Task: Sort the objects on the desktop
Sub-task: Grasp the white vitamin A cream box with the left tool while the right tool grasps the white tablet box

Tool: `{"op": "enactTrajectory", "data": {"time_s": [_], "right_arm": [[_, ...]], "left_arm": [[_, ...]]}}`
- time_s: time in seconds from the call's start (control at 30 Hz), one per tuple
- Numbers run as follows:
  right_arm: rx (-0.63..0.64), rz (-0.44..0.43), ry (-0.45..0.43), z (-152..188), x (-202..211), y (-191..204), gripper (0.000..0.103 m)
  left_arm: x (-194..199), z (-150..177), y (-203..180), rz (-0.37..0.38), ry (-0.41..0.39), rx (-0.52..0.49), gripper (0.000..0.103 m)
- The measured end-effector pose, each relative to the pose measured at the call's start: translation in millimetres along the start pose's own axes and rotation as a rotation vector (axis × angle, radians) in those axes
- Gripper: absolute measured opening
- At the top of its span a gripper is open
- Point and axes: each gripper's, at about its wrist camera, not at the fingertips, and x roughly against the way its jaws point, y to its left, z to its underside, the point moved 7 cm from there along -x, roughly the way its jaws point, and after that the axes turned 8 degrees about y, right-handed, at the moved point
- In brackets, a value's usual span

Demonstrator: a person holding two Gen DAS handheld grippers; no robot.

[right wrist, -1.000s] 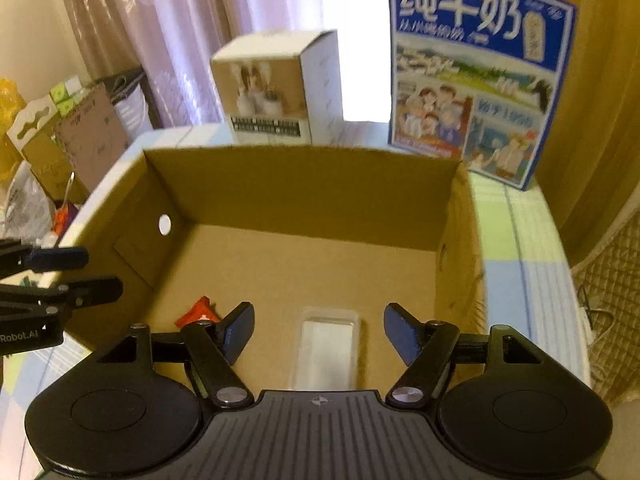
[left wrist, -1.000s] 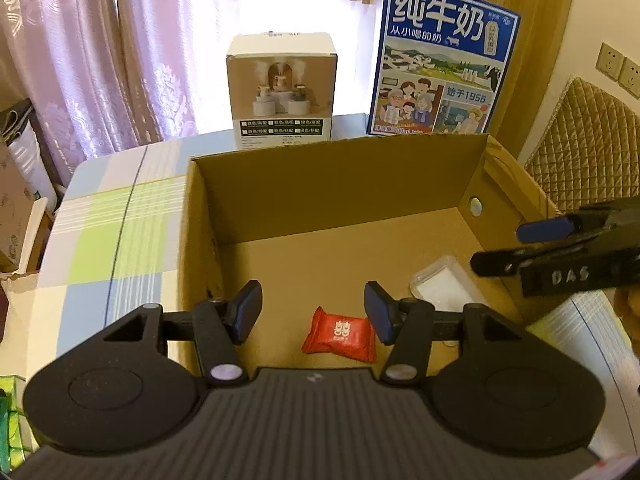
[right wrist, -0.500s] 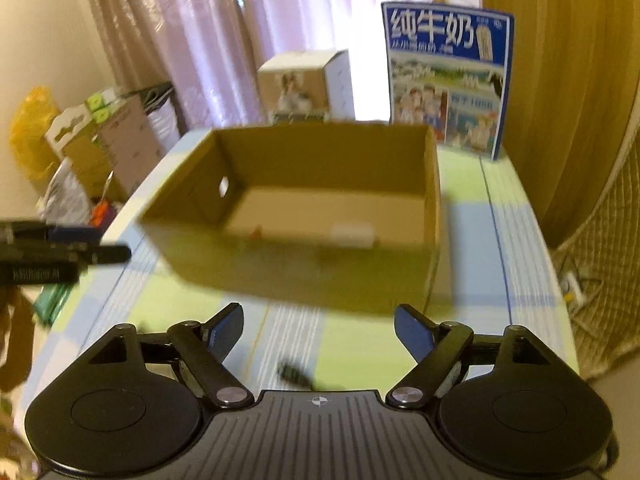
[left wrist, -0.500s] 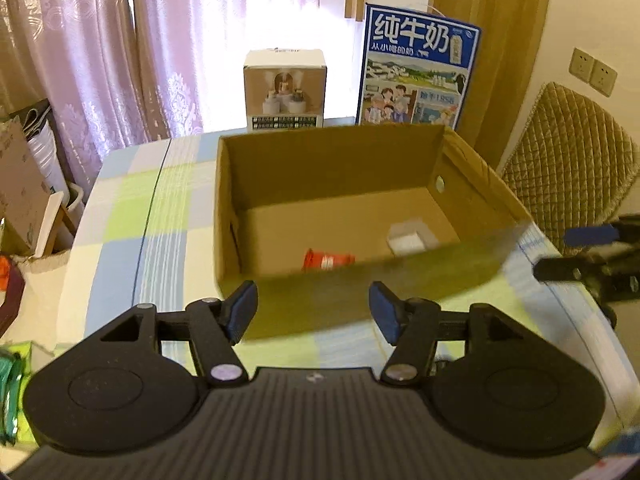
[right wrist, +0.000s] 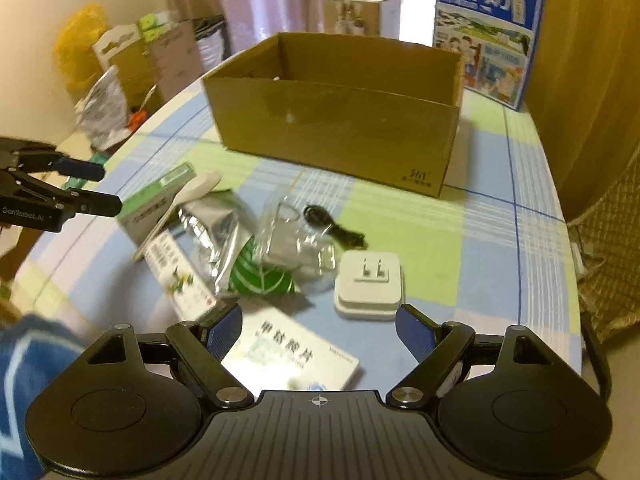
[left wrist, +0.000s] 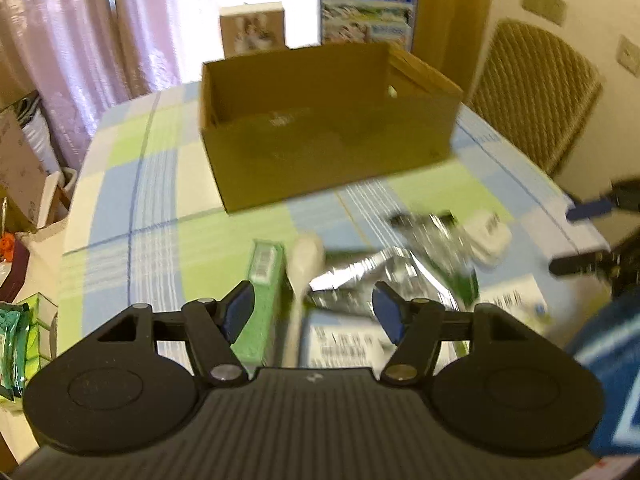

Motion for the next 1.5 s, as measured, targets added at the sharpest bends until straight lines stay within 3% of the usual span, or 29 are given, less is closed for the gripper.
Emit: {"op": "enactTrajectory", "data": {"time_s": [0.13, 0.33, 0.47, 0.6, 0.7, 1.0, 1.07, 1.23, 1.3, 1.5], "right_arm": [[0.198, -0.004, 0.044, 12.6, -4.0, 16.8, 0.081], [0.592, -0.028, 0.157, 30.2, -27.3, 41.4, 0.081], [0.660, -0.080, 0.226, 29.9, -47.1, 42.0, 0.081], [0.722, -0.099, 0.283, 29.0, -67.2, 40.5, 0.081], [0.773, -0.102, 0.322, 30.6, -78.6, 39.9, 0.081], [0.776, -0.164, 0.391, 28.3, -104.6, 36.0, 0.081], [0.774, -0.176, 0.402, 28.6, -109.0, 37.0, 0.081], [0.756, -0.179, 0.409, 27.0, -111.9, 35.5, 0.079], [0.748, -0.176, 0.413, 27.3, -111.4, 34.7, 0.072], [0.762, -0.160, 0.415, 28.4, -108.9, 38.0, 0.071]], "left_arm": [[-1.7, 14.9, -16.4, 0.033, 0.018, -0.111, 0.067], [-18.7, 31.2, -48.9, 0.048, 0.030, -0.509, 0.068], [-34.3, 45.4, -64.4, 0.060, 0.060, -0.791, 0.068], [-55.5, 53.1, -73.0, 0.102, 0.107, -0.964, 0.068], [-73.0, 53.8, -74.0, 0.102, 0.132, -1.038, 0.068], [-107.9, 51.8, -70.5, 0.191, 0.251, -1.059, 0.057], [-110.8, 51.7, -70.5, 0.199, 0.261, -1.048, 0.047], [-109.7, 52.3, -73.7, 0.244, 0.307, -0.923, 0.037], [-107.9, 54.4, -74.2, 0.257, 0.318, -0.845, 0.036], [-102.3, 62.2, -82.7, 0.243, 0.276, -0.727, 0.036]]}}
